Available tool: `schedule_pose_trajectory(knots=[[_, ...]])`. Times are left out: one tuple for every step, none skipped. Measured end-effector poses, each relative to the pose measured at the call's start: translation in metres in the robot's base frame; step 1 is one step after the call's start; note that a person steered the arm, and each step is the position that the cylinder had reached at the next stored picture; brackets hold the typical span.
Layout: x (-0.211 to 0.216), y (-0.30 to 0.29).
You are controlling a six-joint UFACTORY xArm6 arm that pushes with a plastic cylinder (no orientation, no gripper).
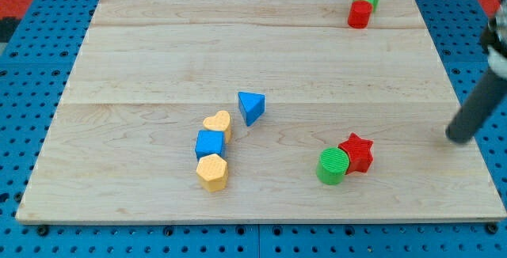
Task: Slide the red star vertically to the top of the green star
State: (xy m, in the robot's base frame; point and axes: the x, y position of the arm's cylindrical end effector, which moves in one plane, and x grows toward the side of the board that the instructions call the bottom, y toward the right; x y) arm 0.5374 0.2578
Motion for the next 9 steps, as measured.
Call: schedule_pose_trajectory(knots=[[0.056, -0.064], [0.052, -0.168], [0.016, -0.146], [-0.005, -0.096], [-0.003, -0.076], [-0.022, -0.076], [-0.030, -0.127], [-0.078, -0.134], [-0.120, -0.170]])
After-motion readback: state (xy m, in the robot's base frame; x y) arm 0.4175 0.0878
